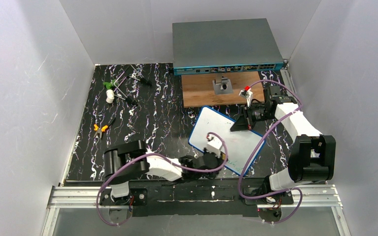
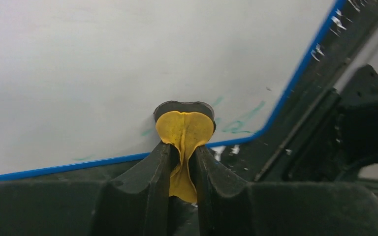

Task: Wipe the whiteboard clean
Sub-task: Erase the whiteboard at the center of the board.

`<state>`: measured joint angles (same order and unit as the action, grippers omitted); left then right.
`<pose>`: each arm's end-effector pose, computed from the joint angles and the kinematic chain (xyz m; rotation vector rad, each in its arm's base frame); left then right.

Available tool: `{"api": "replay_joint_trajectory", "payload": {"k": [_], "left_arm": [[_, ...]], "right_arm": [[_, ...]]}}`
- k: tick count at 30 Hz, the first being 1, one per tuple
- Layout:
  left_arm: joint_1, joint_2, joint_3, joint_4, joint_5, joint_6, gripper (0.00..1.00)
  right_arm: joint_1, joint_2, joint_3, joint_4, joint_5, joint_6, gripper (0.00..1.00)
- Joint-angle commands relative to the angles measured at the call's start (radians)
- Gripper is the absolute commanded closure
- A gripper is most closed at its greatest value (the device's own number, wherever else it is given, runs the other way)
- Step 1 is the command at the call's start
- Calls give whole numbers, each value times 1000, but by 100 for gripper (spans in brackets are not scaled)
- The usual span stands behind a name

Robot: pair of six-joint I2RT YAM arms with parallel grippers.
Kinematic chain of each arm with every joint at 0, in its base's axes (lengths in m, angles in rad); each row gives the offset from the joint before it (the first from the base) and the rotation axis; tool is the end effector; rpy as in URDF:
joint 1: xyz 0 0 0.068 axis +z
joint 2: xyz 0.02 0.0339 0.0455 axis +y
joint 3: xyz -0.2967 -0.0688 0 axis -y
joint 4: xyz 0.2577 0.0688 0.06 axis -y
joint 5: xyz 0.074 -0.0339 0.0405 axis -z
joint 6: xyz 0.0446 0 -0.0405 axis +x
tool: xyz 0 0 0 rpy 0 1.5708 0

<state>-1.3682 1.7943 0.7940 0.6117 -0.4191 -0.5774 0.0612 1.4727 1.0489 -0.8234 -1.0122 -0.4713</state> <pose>0.0946 -0.3702 0.1749 0.5091 1.9639 -0.8736 0.2787 0.0550 0.2649 -0.8298 2.2284 1.2064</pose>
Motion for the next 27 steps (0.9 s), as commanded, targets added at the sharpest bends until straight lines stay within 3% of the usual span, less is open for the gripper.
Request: {"api": "replay_joint_trajectory", "payload": {"k": [1,8,13,22,27], "left_arm": [[-5,42,49,-93,133,-51,100],[116,-100,-200,-33,-25,-208,100],[180,-193,-354,76,-111,-247,100],[229,-239,-372,124,-150,-187,100],[222,-189,-292,120,-17,-152,100]], "right_arm": [[-1,-16,3,-46,-196,60,99],[-8,-24,-6,-28,-231,83,99],[-14,-24,-40,47,-284,188,99],[-14,2,-46,61,-308,235,99],[-17,1,-48,71,-309,243,99]]}}
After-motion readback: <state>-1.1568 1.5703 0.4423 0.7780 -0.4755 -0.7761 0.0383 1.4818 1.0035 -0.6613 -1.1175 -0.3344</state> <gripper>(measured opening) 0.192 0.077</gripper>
